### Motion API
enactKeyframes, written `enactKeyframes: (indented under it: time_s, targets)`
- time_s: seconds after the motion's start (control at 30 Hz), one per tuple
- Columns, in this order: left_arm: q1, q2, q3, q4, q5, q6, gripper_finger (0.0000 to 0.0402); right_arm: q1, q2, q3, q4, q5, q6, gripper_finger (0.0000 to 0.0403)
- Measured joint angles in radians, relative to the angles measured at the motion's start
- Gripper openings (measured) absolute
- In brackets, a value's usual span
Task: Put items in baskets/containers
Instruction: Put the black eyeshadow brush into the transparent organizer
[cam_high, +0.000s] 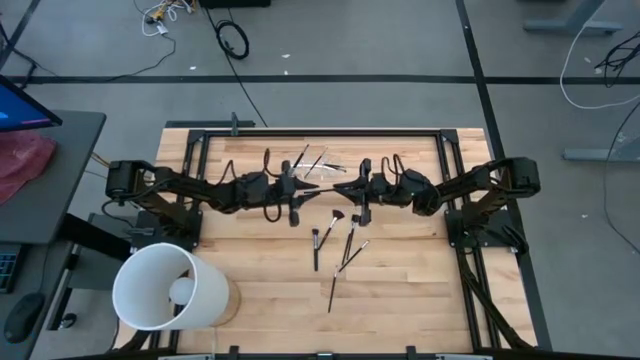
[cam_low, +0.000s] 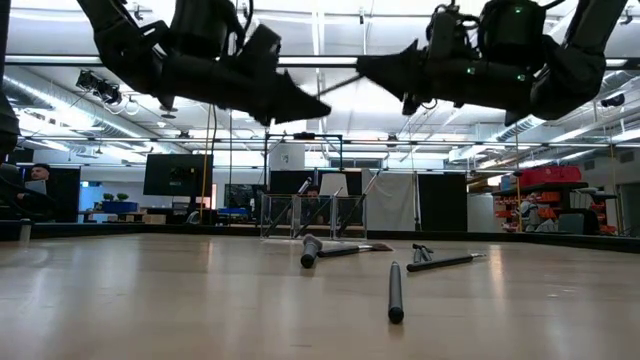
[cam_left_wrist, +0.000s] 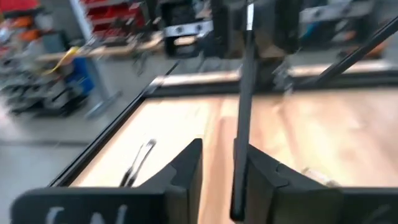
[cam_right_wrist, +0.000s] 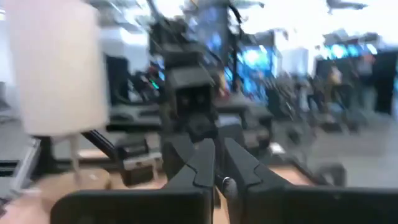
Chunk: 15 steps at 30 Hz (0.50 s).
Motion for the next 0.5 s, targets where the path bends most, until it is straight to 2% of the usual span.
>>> enactKeyframes:
  time_s: [0.1, 0.23, 0.37, 0.5]
  targets:
    - [0.0, 0.0, 0.0, -0.049, -0.069, 0.002, 0.0126, -0.005, -0.031, 0.007, -0.152, 0.077, -0.004, 0.001]
    - [0.0, 0.0, 0.0, -0.094, -0.139, -0.004, 0.0164, -0.005, -0.115, 0.08, -0.47, 0.218, -0.123, 0.001]
    - [0.0, 0.0, 0.0, -0.143, -0.159, -0.009, 0.0189, -0.011, -0.187, 0.243, -0.81, 0.326, -0.222, 0.0009]
    - [-0.001, 0.0, 0.0, -0.149, -0.158, -0.042, 0.0198, -0.069, -0.168, 0.46, -1.236, 0.425, -0.18, 0.0009]
